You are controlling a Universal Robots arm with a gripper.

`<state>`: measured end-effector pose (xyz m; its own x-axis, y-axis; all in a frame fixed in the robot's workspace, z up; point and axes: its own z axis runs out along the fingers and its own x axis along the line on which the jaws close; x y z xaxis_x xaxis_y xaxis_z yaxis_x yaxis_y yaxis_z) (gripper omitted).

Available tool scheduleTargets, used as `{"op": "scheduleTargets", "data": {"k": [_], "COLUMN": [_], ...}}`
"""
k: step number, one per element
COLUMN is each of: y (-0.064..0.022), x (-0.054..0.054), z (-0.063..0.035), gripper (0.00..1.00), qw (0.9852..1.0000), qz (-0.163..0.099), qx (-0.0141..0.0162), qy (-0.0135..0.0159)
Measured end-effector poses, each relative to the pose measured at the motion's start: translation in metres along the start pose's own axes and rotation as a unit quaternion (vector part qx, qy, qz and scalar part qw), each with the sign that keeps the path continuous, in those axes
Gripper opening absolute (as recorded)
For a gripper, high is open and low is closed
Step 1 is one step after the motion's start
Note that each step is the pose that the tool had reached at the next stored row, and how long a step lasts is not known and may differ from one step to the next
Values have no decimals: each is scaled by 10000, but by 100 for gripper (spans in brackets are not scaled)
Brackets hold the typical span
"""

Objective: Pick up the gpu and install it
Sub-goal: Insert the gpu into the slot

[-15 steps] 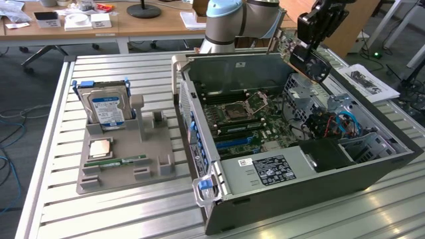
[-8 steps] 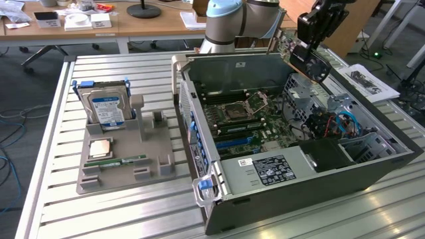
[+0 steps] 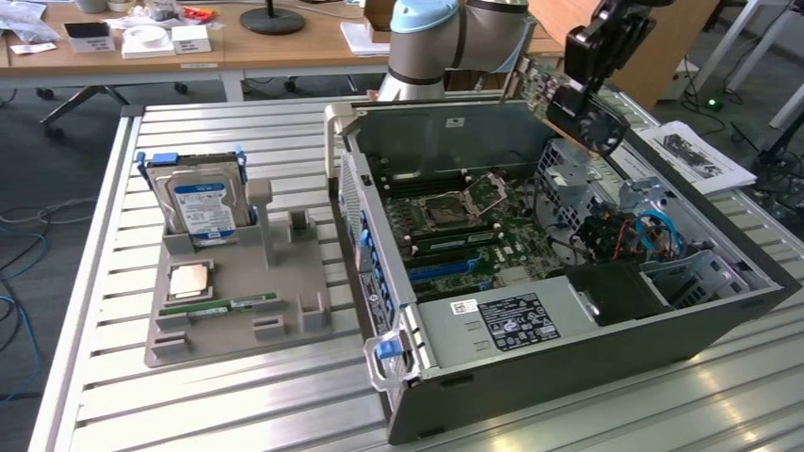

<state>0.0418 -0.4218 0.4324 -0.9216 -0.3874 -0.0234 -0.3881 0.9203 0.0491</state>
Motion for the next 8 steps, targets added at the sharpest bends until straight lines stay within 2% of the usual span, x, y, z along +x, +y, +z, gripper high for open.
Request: {"op": "scheduleTargets", "data": {"k": [4,8], "y": [0,0], "x": [0,0], "z": [0,0], "gripper": [27,27], "qw": [9996,9984], "qz": [-292,-563], "qx": [-7,-13], "qy": [14,28]}}
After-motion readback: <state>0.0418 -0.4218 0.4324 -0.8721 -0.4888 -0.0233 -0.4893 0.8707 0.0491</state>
